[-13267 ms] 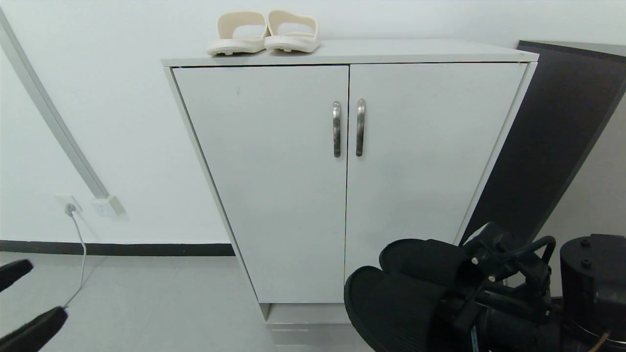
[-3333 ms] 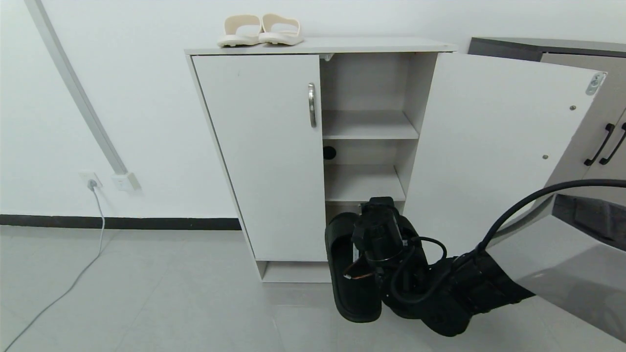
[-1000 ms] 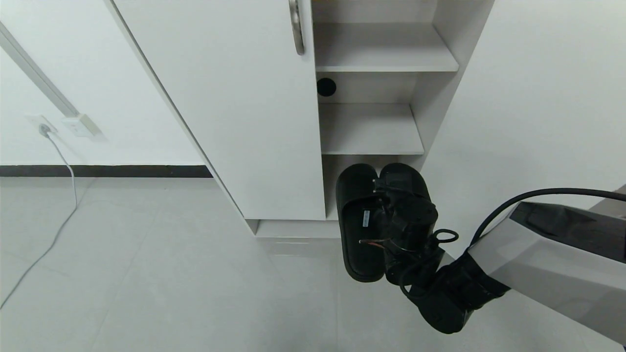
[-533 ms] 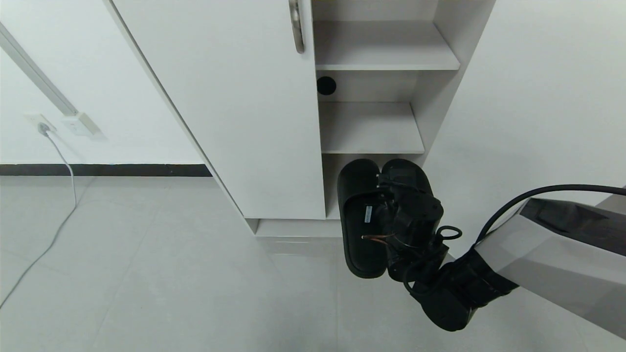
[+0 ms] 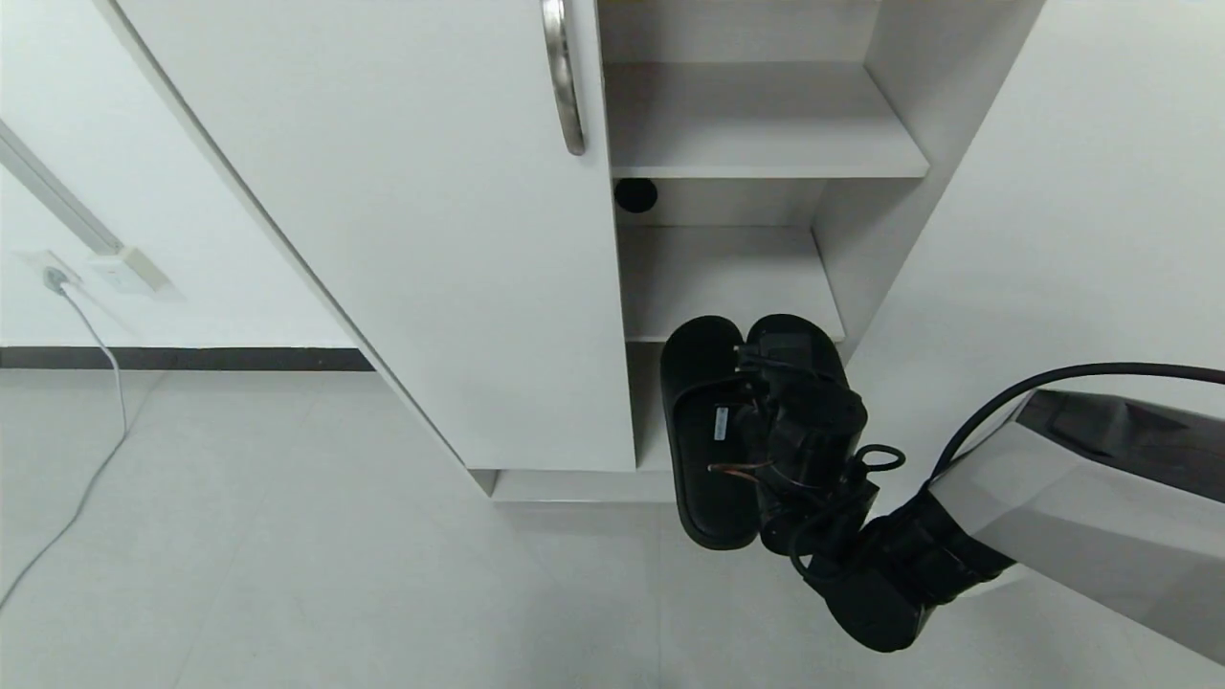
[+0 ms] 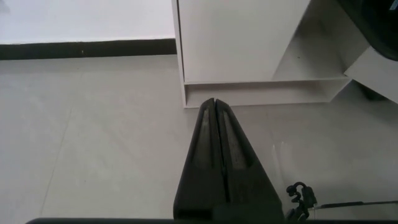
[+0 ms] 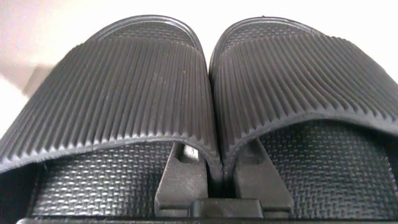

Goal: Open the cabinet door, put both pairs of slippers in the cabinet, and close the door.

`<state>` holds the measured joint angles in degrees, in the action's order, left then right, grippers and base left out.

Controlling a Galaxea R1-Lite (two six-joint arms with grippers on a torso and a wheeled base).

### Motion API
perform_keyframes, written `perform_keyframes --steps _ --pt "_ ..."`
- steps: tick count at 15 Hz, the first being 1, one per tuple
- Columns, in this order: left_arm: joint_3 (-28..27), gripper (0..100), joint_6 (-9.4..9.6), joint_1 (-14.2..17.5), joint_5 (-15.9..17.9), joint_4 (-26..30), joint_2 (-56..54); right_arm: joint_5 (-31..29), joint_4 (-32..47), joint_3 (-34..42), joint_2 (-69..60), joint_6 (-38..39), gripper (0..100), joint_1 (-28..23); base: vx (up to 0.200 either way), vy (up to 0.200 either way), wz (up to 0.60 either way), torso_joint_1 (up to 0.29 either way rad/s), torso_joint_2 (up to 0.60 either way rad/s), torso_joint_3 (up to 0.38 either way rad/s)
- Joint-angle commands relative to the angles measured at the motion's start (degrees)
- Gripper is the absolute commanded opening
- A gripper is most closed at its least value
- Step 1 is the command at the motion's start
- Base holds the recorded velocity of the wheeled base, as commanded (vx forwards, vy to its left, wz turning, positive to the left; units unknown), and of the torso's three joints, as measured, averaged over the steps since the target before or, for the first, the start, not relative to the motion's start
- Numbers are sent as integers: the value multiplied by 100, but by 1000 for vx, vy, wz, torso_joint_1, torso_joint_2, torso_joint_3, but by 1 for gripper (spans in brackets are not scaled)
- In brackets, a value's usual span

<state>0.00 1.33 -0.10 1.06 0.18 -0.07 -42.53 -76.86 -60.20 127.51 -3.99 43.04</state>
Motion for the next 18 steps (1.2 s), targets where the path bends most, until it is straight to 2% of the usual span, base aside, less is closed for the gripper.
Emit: perform_keyframes --steps 1,5,9,15,18 --pt "0 0 -1 1 -1 -1 7 -1 -4 8 -16 -6 0 2 200 0 0 2 -2 -2" --pt "0 0 -1 1 -1 -1 7 26 13 8 -16 3 0 -15 200 0 0 1 0 2" --pt "0 0 -1 1 -1 -1 7 35 22 -115 125 47 0 -130 0 0 0 0 0 0" --pt "0 0 -1 1 -1 -1 7 105 558 -1179 599 56 0 -349 0 0 0 0 0 0" --pt "0 0 -1 1 -1 -1 7 263 1182 -1697 652 276 0 -613 0 0 0 0 0 0"
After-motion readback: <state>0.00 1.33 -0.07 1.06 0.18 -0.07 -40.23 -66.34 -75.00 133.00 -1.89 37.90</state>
